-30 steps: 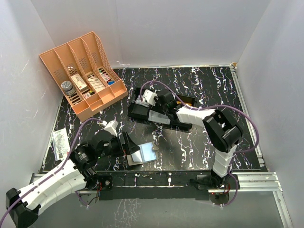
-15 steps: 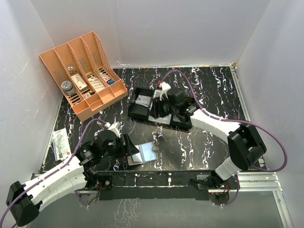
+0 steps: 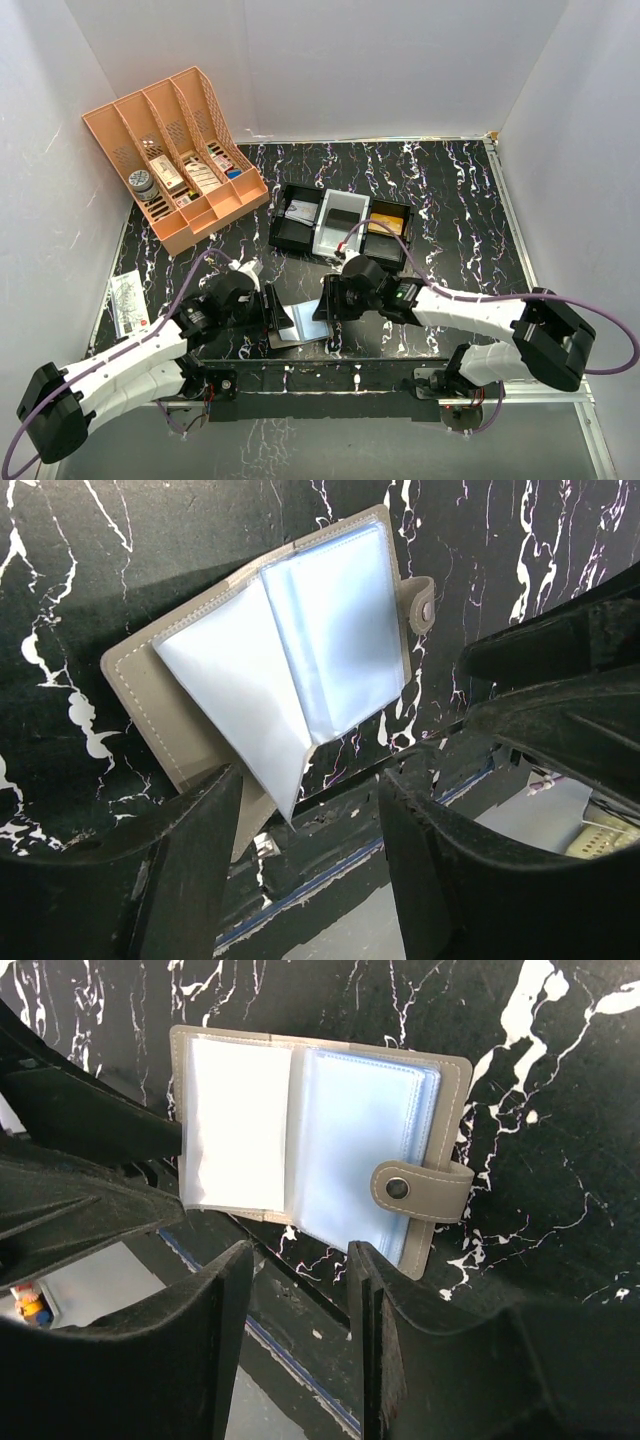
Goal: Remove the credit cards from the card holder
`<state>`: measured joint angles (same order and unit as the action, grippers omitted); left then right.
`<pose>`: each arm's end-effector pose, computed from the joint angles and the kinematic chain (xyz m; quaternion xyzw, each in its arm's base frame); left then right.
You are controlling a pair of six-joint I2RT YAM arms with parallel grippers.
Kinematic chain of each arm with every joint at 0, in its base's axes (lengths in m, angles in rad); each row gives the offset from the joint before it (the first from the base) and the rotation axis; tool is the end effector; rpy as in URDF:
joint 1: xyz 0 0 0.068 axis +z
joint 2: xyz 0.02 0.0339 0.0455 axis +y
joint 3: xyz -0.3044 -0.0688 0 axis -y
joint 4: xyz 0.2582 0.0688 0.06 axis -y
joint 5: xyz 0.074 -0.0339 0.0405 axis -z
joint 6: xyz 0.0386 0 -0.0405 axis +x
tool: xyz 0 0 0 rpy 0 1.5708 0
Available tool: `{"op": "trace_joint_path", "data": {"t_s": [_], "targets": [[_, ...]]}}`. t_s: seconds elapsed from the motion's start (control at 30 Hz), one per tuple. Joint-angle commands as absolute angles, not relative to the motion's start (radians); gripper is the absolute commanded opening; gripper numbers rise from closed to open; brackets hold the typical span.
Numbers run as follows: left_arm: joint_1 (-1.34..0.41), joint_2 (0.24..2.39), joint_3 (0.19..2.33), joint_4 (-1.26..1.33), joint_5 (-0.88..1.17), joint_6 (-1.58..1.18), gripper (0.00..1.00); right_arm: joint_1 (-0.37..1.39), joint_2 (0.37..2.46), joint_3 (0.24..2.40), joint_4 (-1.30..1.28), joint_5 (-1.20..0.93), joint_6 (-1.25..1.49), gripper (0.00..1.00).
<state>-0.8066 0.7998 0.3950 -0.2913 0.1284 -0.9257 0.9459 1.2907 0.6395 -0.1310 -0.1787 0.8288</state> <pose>0.1037 -0.1153 0.2133 -0.0267 0.9040 -0.3597 0.2295 0.1448 0.2125 0.2183 -0.0880 0.9160 0.3487 0.1777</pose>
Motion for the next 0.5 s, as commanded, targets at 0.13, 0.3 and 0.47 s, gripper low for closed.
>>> {"op": "trace_joint_path", "data": {"t_s": [0.13, 0.3, 0.47], "targets": [[-0.805, 0.888, 0.412, -0.308, 0.144, -0.878, 0.42, 1.002, 1.344, 0.672, -0.127, -0.044, 0.932, 0.41], [-0.805, 0.917, 0.380, -0.309, 0.151, -0.867, 0.32, 1.024, 1.418, 0.692, -0.172, 0.000, 0.937, 0.43], [-0.805, 0.937, 0.346, -0.297, 0.151, -0.861, 0.23, 1.033, 1.449, 0.682, -0.130, -0.023, 0.940, 0.36]]}}
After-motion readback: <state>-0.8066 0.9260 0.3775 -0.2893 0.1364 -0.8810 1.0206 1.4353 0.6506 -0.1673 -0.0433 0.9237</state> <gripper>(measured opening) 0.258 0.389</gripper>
